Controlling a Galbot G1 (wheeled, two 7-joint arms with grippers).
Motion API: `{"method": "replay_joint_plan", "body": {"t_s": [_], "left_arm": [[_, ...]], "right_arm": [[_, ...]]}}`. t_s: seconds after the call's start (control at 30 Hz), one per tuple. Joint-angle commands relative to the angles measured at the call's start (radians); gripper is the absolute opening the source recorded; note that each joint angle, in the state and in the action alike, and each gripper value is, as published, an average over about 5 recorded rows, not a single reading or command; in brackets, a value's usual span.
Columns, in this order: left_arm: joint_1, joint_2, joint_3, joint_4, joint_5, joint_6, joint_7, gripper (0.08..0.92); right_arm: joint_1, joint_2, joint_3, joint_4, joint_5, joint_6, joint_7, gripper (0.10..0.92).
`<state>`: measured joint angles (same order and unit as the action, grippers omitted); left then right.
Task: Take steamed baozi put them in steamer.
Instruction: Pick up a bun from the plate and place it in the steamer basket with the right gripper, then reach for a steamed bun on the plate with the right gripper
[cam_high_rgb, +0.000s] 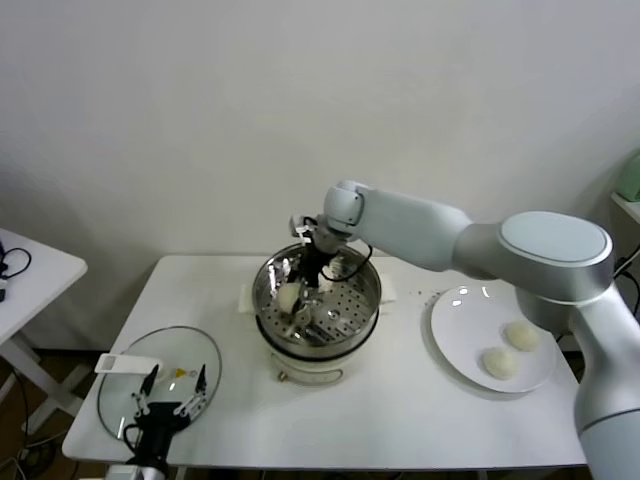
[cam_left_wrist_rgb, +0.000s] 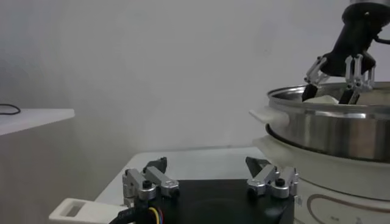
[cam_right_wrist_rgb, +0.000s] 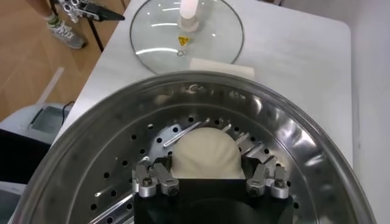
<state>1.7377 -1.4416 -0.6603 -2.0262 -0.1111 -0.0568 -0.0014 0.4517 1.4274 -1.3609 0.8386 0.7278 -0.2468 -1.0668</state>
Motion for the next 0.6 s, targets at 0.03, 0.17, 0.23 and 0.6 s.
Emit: {"method": "replay_joint_plan", "body": {"t_s": [0.03,0.17,0.23,0.6], "left_arm": [[0.000,-0.001,0.000,0.001,0.000,-0.001,-0.001,0.823],[-0.001,-0.001,-0.001,0.002,0.000,-0.001,-0.001,0.823],[-0.001,-0.001,-0.002,0.003,-0.001,-0.001,-0.001,0.823],[-0.005,-0.004,0.001,0.001,0.000,0.001,-0.002,0.823]], "right_arm": [[-0.007,0.007,0.003,-0.010,-0.013,0.004,0.003,0.778],[-0.008,0.008,0.007,-0.010,-0.020,0.008,0.001,0.818],[-0.005,0.005,0.013,-0.008,-0.018,0.009,0.000,0.821],[0.190,-0.170,-0.056,0.199,0.067,0.019,-0.066,0.823]]}}
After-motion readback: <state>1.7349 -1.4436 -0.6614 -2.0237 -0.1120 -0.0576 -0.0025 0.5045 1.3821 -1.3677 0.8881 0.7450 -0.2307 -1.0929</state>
